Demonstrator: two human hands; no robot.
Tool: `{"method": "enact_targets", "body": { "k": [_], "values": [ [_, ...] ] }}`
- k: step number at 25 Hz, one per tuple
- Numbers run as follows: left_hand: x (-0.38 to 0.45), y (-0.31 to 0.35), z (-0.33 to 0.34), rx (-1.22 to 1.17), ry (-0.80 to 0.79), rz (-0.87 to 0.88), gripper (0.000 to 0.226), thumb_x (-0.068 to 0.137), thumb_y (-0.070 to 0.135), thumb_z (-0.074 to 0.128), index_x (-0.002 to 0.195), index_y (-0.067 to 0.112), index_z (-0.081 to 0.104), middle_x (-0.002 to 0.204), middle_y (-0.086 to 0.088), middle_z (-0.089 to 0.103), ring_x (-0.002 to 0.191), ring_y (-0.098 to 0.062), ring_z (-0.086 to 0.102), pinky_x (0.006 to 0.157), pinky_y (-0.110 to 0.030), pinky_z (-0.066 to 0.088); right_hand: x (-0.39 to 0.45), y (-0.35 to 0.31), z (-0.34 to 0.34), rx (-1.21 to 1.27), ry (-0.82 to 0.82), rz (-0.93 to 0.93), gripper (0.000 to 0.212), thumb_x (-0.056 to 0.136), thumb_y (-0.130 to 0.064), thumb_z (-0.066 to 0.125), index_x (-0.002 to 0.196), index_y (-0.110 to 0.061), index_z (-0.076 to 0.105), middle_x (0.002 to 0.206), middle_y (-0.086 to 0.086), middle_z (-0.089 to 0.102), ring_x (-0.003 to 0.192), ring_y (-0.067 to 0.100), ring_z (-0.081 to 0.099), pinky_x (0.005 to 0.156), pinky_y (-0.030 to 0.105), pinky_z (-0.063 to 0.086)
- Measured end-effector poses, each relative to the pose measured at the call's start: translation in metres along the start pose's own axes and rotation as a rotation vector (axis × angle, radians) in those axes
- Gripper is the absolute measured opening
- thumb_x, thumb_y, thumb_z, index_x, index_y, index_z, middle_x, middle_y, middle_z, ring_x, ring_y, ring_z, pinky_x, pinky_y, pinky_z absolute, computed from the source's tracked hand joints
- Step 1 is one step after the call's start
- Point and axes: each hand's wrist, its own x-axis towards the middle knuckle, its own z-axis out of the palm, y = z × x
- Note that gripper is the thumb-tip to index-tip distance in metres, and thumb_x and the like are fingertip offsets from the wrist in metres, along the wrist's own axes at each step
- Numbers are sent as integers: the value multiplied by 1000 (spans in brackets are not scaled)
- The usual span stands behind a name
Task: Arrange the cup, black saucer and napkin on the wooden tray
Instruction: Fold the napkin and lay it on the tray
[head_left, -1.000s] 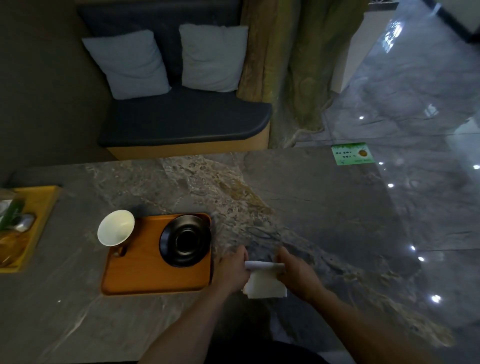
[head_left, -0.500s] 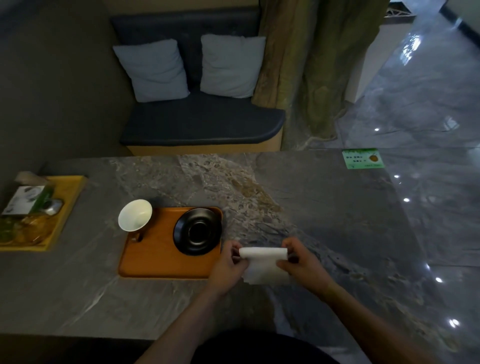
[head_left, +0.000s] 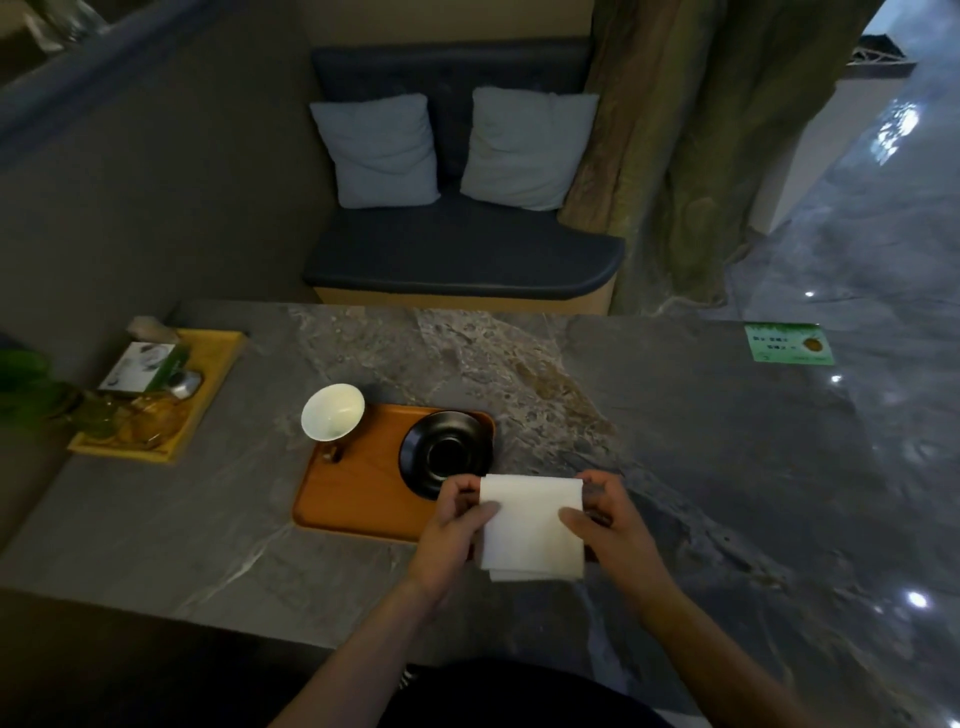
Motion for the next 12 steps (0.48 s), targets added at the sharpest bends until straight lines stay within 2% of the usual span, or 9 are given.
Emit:
{"method": "enact_targets", "body": {
  "k": [2, 5, 9, 12],
  "values": [
    [-3, 2, -13, 57, 2, 13, 25, 93, 17, 59, 116, 23, 50, 119, -7, 58, 107, -27, 59, 79, -38, 56, 0, -1, 14, -12, -15, 12, 36, 90, -15, 65, 110, -40, 49, 115, -1, 62, 102, 19, 62, 77, 46, 59],
    [-5, 4, -37, 80, 20, 5, 27, 93, 17, 59, 117, 24, 48, 121, -6, 57, 110, -26, 58, 90, -46, 55, 2, -4, 39, -11, -35, 11, 36, 89, -11, 64, 110, -37, 48, 116, 0, 60, 101, 17, 61, 72, 40, 59],
    [-3, 10, -73, 115, 18, 35, 27, 93, 18, 60, 116, 24, 49, 120, -5, 57, 109, -22, 59, 81, -36, 53, 6, -10, 77, -5, -22, -3, 35, 90, -9, 63, 113, -31, 48, 116, 2, 60, 103, 19, 61, 72, 40, 59],
    [1, 13, -103, 129, 14, 45, 26, 93, 19, 60, 115, 25, 48, 121, -4, 57, 110, -22, 58, 86, -42, 55, 12, -15, 106, -14, -10, -1, 35, 90, -8, 62, 115, -27, 47, 115, 2, 60, 104, 21, 60, 73, 41, 59]
  ]
}}
